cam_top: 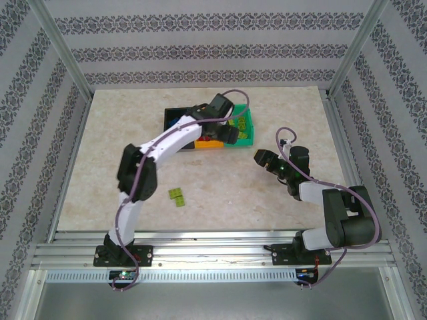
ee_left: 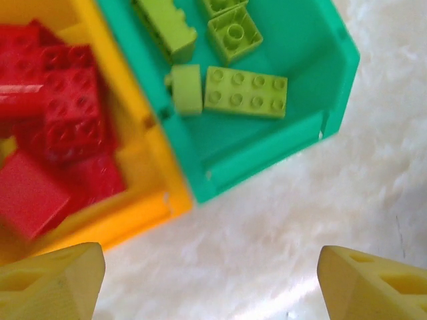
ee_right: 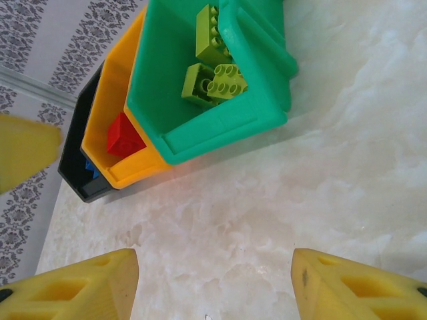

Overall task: Sort the legos into containers by color
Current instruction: Pick up the lego from the middle-left of the table.

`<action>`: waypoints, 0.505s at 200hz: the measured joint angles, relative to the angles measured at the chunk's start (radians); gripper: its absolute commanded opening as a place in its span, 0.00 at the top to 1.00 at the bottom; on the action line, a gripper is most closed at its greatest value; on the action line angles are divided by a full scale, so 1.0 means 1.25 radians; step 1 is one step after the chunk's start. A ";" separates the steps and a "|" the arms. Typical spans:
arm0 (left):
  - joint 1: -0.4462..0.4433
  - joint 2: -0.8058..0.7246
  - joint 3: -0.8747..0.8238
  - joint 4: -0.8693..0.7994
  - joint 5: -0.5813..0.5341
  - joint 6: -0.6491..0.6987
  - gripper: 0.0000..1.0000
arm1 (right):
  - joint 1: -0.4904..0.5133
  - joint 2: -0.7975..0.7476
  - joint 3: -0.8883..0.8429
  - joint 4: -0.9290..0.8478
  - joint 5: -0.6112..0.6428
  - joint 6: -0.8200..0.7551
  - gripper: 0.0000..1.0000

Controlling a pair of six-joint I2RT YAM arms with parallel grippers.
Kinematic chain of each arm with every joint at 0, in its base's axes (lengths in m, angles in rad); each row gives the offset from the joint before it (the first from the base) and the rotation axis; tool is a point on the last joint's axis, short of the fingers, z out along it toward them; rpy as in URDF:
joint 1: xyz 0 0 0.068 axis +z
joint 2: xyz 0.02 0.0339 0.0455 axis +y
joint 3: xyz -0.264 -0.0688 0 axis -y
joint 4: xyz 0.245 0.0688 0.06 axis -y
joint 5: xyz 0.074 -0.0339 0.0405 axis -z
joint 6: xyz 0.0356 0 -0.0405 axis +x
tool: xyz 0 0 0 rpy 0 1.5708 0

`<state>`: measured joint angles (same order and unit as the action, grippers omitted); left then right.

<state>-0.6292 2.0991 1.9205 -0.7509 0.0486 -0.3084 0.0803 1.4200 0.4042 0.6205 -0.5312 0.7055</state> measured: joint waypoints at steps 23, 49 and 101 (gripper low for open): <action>-0.004 -0.185 -0.233 0.065 -0.007 -0.020 0.18 | 0.001 0.000 0.000 0.004 -0.004 0.003 0.38; -0.005 -0.375 -0.479 0.116 -0.005 -0.062 0.19 | 0.005 0.004 0.000 0.007 -0.007 0.003 0.38; -0.008 -0.590 -0.821 0.125 0.003 -0.165 0.18 | 0.017 0.013 0.000 0.011 -0.008 0.003 0.38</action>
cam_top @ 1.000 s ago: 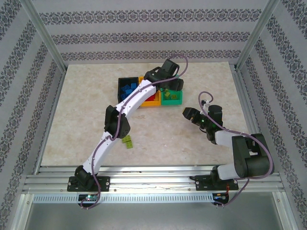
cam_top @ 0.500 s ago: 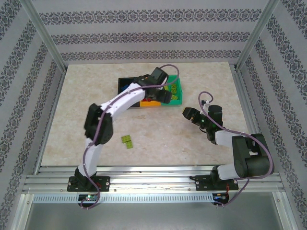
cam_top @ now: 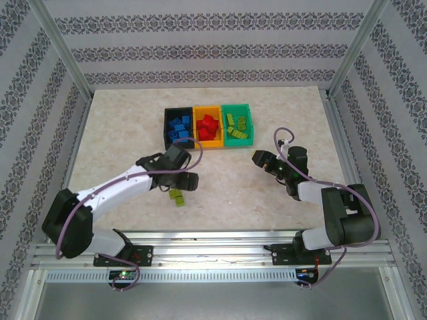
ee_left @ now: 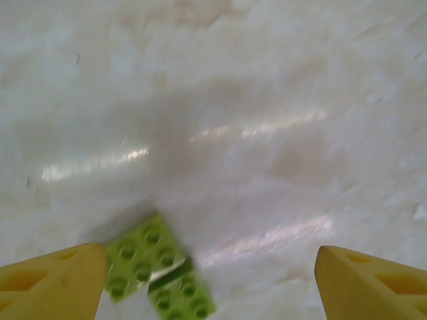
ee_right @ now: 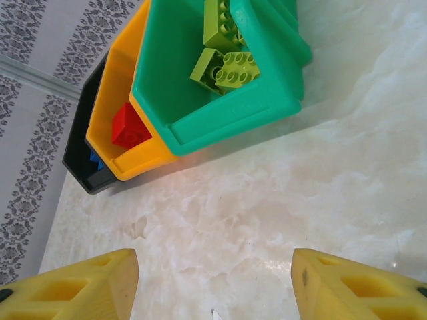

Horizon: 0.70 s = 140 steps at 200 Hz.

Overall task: Sort the legos into containers by color
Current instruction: Pick up the lego from the middle-left of the table.

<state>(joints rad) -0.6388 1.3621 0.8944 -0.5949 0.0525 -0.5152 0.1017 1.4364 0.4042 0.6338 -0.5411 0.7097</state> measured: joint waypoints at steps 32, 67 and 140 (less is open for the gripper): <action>-0.001 -0.065 -0.079 -0.003 -0.013 -0.057 0.17 | 0.001 0.001 0.000 0.000 0.000 0.000 0.37; -0.001 -0.034 -0.083 -0.001 -0.042 -0.124 0.21 | 0.001 0.005 0.000 0.000 0.000 0.000 0.37; -0.001 0.085 -0.068 -0.001 -0.080 -0.237 0.25 | 0.001 0.006 0.000 0.000 0.000 0.000 0.37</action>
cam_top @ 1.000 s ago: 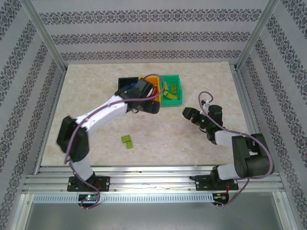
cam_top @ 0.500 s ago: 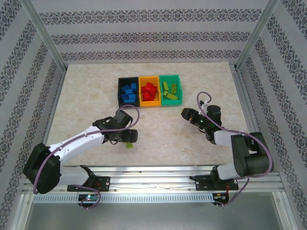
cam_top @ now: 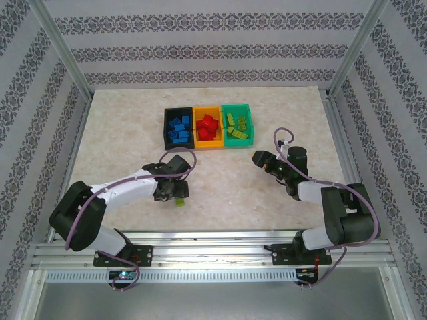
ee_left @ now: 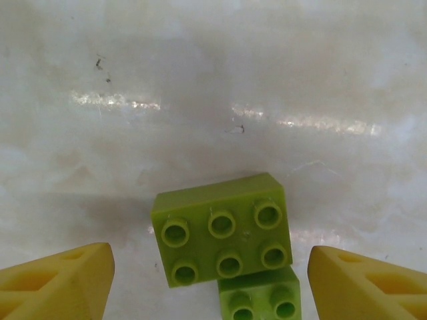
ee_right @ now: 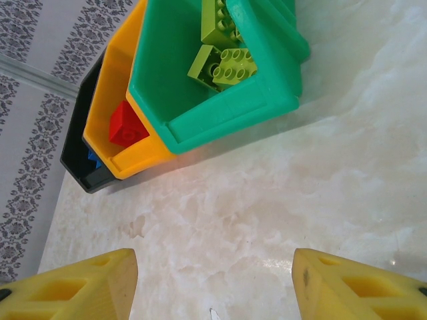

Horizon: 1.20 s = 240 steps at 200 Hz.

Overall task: Sort the legos into containers by color
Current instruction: Pick up the lego from the middle-left of the table, then place the lego in the container.

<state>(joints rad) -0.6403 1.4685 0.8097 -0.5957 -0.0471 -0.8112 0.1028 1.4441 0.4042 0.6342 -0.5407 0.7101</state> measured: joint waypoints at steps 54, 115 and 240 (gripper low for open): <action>0.001 0.048 0.007 0.018 0.010 -0.010 0.32 | 0.000 0.004 0.000 0.005 0.000 0.002 0.37; 0.001 0.088 0.059 0.023 0.016 0.027 0.53 | 0.000 0.004 0.000 0.005 0.000 0.002 0.37; 0.005 0.302 0.569 0.012 0.072 0.169 0.52 | 0.005 0.005 0.000 0.005 -0.001 0.003 0.37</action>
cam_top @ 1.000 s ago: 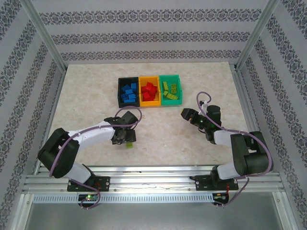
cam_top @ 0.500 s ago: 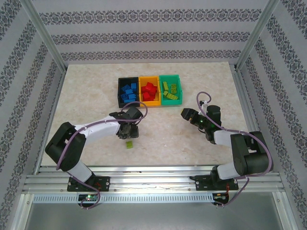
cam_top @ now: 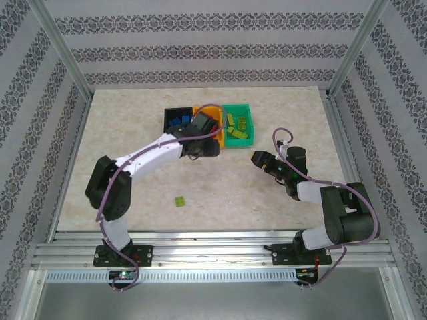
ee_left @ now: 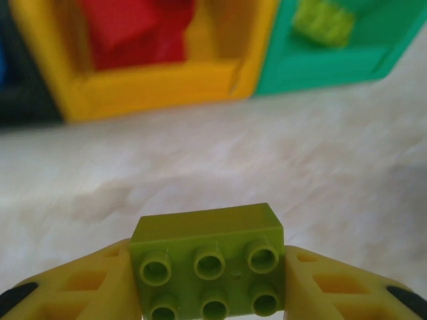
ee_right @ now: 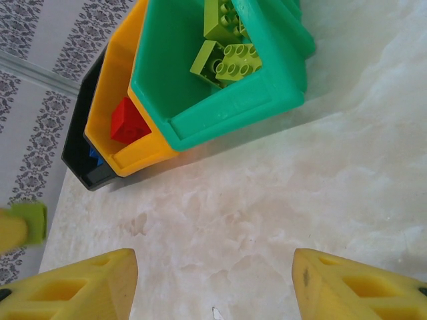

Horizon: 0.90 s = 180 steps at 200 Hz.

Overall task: Sort the legos into containers by color
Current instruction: Place the lego in the container.

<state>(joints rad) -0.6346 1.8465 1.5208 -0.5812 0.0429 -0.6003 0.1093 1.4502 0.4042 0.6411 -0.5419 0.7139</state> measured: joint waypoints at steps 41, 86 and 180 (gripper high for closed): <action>0.000 0.205 0.338 -0.015 0.013 0.046 0.51 | 0.000 0.005 0.000 0.005 -0.002 0.011 0.37; 0.005 0.465 0.741 -0.096 0.005 0.073 0.43 | 0.000 0.005 0.000 0.005 -0.002 0.011 0.37; 0.010 0.398 0.622 -0.178 -0.016 0.099 0.22 | 0.005 0.005 0.000 0.005 -0.002 0.011 0.37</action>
<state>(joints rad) -0.6216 2.3440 2.2982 -0.8032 0.0223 -0.4763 0.1162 1.4559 0.4042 0.6479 -0.5442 0.7280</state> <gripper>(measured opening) 0.779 0.631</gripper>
